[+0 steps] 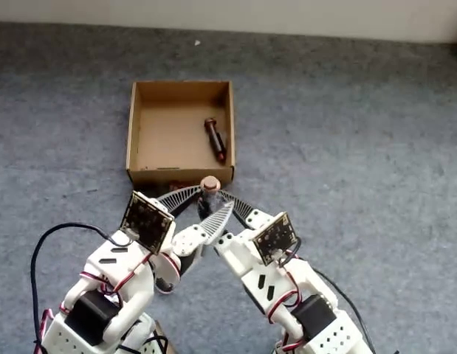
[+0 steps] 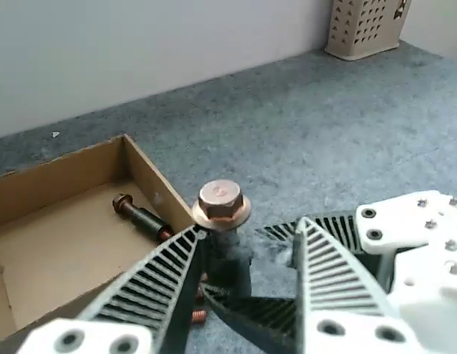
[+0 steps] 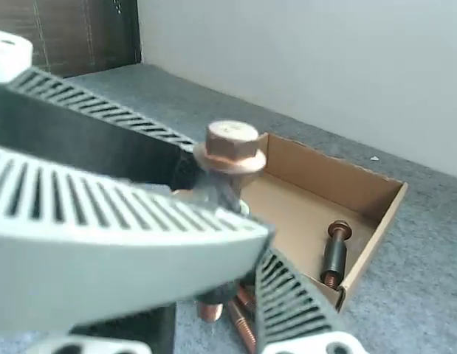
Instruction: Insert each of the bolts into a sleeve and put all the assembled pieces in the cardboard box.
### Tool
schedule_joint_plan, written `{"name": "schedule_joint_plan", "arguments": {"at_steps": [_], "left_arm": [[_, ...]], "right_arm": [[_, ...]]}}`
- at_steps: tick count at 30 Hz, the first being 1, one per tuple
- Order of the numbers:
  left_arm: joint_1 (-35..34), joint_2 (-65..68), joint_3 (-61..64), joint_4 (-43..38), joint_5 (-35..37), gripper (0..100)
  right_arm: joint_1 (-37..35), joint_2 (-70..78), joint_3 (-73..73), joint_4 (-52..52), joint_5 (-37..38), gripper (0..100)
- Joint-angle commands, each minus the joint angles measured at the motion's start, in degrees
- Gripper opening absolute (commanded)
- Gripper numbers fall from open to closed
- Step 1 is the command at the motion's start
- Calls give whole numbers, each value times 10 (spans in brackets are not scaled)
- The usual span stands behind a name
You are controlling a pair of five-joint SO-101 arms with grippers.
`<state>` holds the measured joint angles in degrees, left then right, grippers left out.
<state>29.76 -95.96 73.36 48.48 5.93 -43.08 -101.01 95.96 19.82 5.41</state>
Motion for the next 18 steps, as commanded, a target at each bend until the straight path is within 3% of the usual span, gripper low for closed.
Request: {"name": "schedule_joint_plan", "arguments": {"at_steps": [1, 5, 13, 18], "left_arm": [[5, -5, -9, 16, -9, 237], [-19, -6, -27, 18, -10, 237], [-148, -6, -73, 22, -10, 234], [-239, -6, -70, 103, -11, 234]], "right_arm": [[11, -17, 71, -4, 3, 4], [20, -17, 71, -3, 3, 4], [60, -15, 71, -1, 3, 4], [61, -11, 70, 0, 3, 4]]}}
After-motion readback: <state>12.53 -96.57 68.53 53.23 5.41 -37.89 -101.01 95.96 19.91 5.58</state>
